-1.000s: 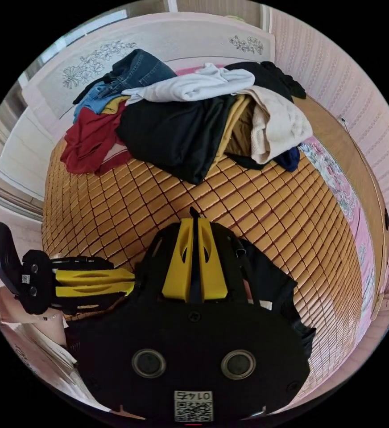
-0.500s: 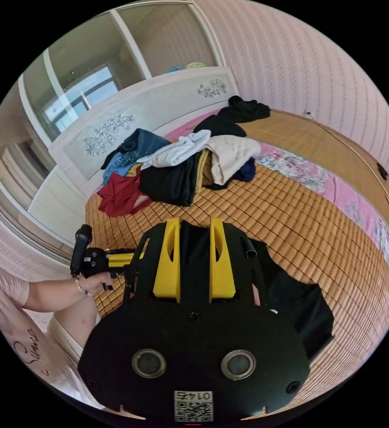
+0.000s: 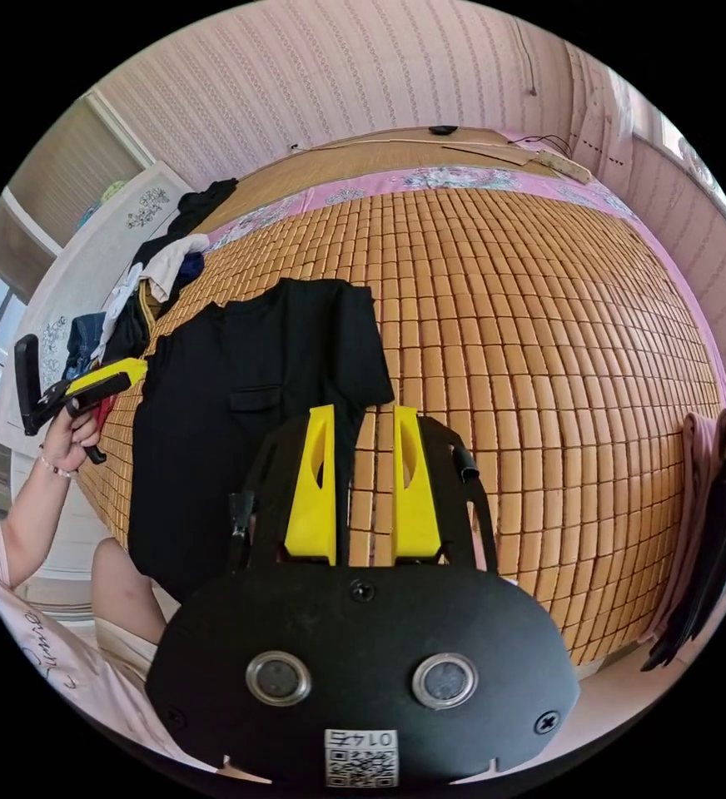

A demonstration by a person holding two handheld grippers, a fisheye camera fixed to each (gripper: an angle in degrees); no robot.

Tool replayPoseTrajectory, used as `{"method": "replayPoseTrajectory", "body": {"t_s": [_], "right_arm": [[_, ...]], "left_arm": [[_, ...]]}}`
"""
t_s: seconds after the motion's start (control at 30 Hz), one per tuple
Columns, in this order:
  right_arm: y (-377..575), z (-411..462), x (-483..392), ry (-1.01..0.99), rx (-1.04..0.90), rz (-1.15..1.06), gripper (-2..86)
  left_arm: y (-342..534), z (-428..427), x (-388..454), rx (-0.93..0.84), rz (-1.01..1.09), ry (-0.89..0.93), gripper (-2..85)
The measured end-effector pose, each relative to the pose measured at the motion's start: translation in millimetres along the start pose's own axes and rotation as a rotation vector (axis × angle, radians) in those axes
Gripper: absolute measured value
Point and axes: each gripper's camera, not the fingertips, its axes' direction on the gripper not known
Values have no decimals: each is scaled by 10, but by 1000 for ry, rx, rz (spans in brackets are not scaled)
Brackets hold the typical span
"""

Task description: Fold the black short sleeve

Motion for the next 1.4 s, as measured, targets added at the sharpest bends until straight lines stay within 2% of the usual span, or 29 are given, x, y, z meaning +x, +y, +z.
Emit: {"method": "replayPoseTrajectory", "body": {"t_s": [0.13, 0.3, 0.4, 0.47, 0.5, 0.57, 0.7, 0.83, 0.9, 0.97, 1.1, 1.2, 1.3, 1.4], "right_arm": [[-45, 132, 194, 15, -20, -6, 110], [-51, 324, 368, -21, -71, -32, 90], [30, 367, 439, -32, -59, -44, 47], [86, 360, 500, -51, -38, -38, 20], [98, 360, 515, -60, -35, -37, 17], [149, 352, 557, -84, -22, -33, 8], [238, 325, 566, -94, -2, -33, 5], [274, 283, 514, -73, 27, -37, 6], [257, 315, 488, -69, 13, -30, 9], [228, 381, 472, -73, -8, -2, 15], [209, 374, 468, -76, 2, 58, 36], [248, 304, 454, -41, 22, 100, 85], [323, 167, 343, -40, 59, 85, 89], [305, 40, 13, -78, 103, -22, 63]], "left_arm": [[-824, 666, 494, -83, 113, 26, 46], [-1502, 1334, 892, -103, 136, -22, 57], [-1726, 1789, 1001, -184, 131, -37, 63], [-1773, 2128, 974, -297, 83, -92, 42], [-1776, 2110, 968, -263, 75, -108, 29], [-1789, 2145, 948, -277, 79, -31, -1], [-1778, 2131, 918, -256, 91, 81, -8], [-1766, 1966, 1004, -79, 141, 192, -8], [-1723, 2058, 1052, -127, 143, 165, -6], [-1646, 2183, 1077, -235, 127, 62, 2], [-1608, 1827, 1047, -162, 157, 36, 35], [-1499, 1228, 837, -62, 166, 58, 52], [-1046, 457, 502, 42, 153, 13, 52], [-146, -254, 52, 117, 50, -113, 51]]}}
